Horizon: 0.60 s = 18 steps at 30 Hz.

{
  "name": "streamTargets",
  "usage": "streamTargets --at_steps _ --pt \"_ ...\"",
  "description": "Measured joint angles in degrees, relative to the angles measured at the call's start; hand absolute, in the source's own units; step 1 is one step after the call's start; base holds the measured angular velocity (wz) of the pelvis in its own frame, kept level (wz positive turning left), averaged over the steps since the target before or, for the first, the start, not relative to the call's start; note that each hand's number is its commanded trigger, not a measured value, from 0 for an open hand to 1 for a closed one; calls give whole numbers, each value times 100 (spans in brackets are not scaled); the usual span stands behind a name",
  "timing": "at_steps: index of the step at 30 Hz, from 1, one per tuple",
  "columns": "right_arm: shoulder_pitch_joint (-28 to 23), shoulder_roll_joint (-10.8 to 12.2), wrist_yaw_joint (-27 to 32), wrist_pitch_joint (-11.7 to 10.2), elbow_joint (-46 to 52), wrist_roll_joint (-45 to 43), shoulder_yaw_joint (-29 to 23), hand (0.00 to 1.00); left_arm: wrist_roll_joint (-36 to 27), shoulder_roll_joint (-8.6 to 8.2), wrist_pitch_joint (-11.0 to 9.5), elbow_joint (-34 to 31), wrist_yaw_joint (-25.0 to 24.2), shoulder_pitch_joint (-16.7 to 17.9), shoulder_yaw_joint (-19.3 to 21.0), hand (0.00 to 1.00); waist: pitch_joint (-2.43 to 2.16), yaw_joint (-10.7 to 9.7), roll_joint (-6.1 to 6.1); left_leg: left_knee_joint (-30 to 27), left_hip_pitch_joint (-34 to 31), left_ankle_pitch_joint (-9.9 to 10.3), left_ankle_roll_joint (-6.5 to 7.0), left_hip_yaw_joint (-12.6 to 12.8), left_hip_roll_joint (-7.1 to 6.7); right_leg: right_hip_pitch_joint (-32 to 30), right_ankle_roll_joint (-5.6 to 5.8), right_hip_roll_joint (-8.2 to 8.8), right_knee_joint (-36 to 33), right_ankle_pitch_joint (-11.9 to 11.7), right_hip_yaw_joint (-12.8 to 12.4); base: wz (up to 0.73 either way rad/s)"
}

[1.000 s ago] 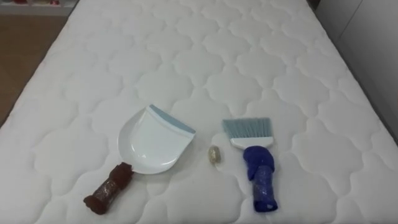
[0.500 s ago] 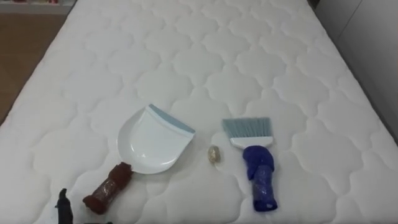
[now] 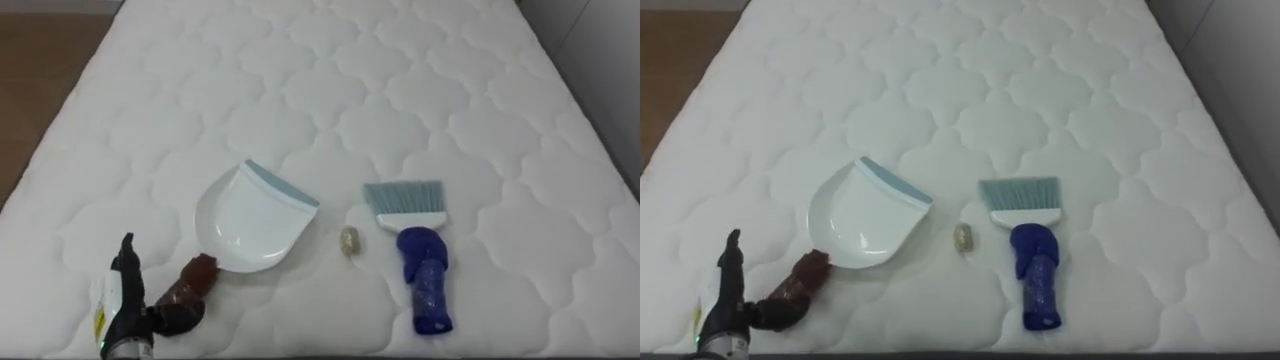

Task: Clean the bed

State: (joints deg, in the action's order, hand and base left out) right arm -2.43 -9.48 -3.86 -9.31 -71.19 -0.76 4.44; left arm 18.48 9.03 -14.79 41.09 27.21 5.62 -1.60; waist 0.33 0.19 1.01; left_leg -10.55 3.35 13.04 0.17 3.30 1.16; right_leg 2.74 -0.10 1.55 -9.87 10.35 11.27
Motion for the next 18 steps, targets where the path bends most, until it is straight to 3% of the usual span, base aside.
streamTargets --at_steps 3,14,18 --pt "70 0 -2 0 -11 58 108 0 16 52 -33 0 0 -116 -210 0 15 -50 -9 -46 -151 0 1 -1 -1 -136 -3 4 -17 -6 3 0" --pt "359 -33 -9 8 -142 151 321 0 21 116 -79 335 131 -560 -313 0 36 -206 -49 -96 -549 -3 4 9 10 -573 -16 4 -104 -14 -29 -1" --pt "649 -39 23 65 -306 47 319 0 30 113 -132 807 202 -833 -377 0 79 -300 -110 -194 -784 -3 4 -28 16 -847 -17 19 -276 -13 -33 -1"
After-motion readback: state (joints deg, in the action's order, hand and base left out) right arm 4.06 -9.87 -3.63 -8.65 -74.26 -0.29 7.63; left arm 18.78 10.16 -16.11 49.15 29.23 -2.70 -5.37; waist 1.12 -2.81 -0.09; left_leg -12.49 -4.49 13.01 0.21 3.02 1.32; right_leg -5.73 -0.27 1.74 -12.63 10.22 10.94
